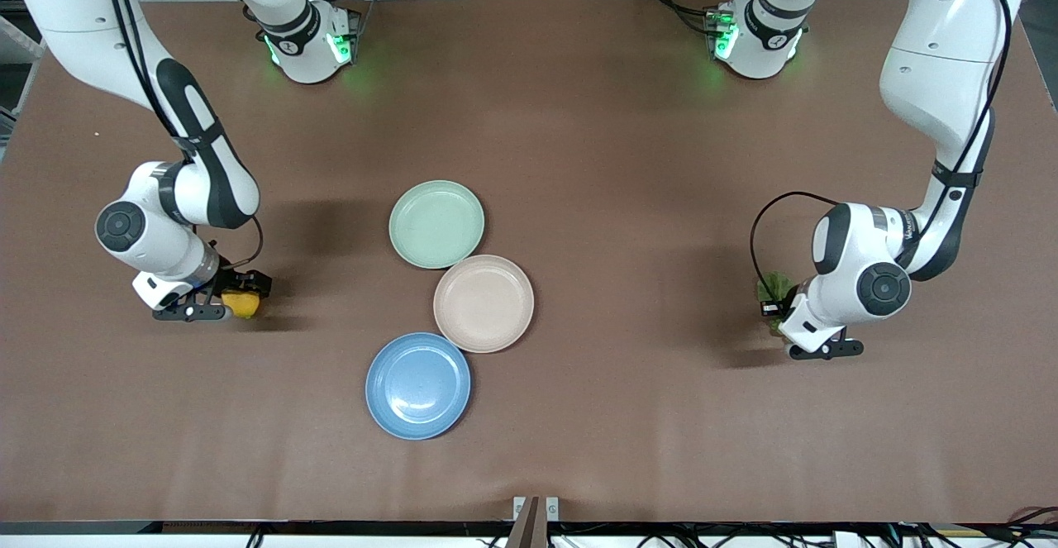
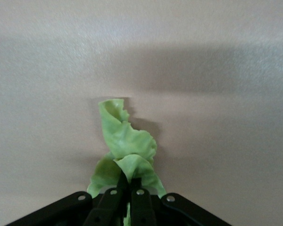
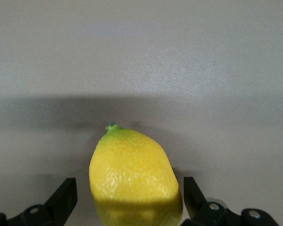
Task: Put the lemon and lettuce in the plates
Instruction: 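Lower and close the left gripper on lettuce while the right gripper grasps lemon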
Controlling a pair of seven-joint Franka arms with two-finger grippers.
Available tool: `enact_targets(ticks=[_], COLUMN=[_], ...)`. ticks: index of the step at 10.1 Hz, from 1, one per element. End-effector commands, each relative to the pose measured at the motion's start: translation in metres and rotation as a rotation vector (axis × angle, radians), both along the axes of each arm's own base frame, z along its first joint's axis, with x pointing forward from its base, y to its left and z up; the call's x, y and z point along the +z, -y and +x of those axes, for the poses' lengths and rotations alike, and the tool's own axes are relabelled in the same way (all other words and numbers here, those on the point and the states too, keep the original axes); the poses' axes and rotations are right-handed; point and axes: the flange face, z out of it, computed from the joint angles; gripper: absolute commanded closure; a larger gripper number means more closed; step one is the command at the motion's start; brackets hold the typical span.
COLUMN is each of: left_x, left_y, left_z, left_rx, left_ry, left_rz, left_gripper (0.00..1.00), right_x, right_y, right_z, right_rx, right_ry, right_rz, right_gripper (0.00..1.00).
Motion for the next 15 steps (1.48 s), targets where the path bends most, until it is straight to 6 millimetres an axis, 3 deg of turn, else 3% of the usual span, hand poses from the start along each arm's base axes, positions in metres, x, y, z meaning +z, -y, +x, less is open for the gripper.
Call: enact_targets(ticks=[1, 3, 5, 7, 9, 12, 14, 15], left_x=[0.034, 0.061, 0.081, 0.111, 0.136, 0.156, 0.158, 0.159], left_y=[0.004, 0.006, 0.019, 0.035, 0.066, 0.119, 0.156, 0.175], left_z=[0.005, 0.008, 0.004, -0.002, -0.007, -0.011, -0.02, -0.026], left_rx=[0.011, 0.021, 0.032, 0.044, 0.083, 0.162, 0.205, 0.232], left_ry=[0.05, 0.083, 0.07, 0.066, 0.067, 0.067, 0.072, 0.076], left_rz=[0.017, 0.018, 0.02, 0.024, 0.016, -0.005, -0.005, -0.003], left_gripper=[1.0, 1.0, 1.0, 1.0, 1.0, 1.0, 1.0, 1.0], right_x=[0.001, 0.006, 0.014, 0.023, 0.038, 0.072, 0.087, 0.088], right_y=[0.004, 0.003, 0.002, 0.001, -0.009, -0.051, -0.098, -0.134], right_z=[0.01, 0.015, 0.021, 0.027, 0.033, 0.053, 0.065, 0.068], right_rx=[0.029, 0.029, 0.032, 0.033, 0.044, 0.071, 0.049, 0.023], right_ry=[0.014, 0.017, 0.027, 0.01, -0.002, -0.017, 0.02, 0.029], right_rz=[-0.006, -0.007, -0.008, -0.007, -0.004, 0.009, 0.034, 0.079], right_gripper=[0.48, 0.83, 0.89, 0.89, 0.92, 0.94, 0.94, 0.94])
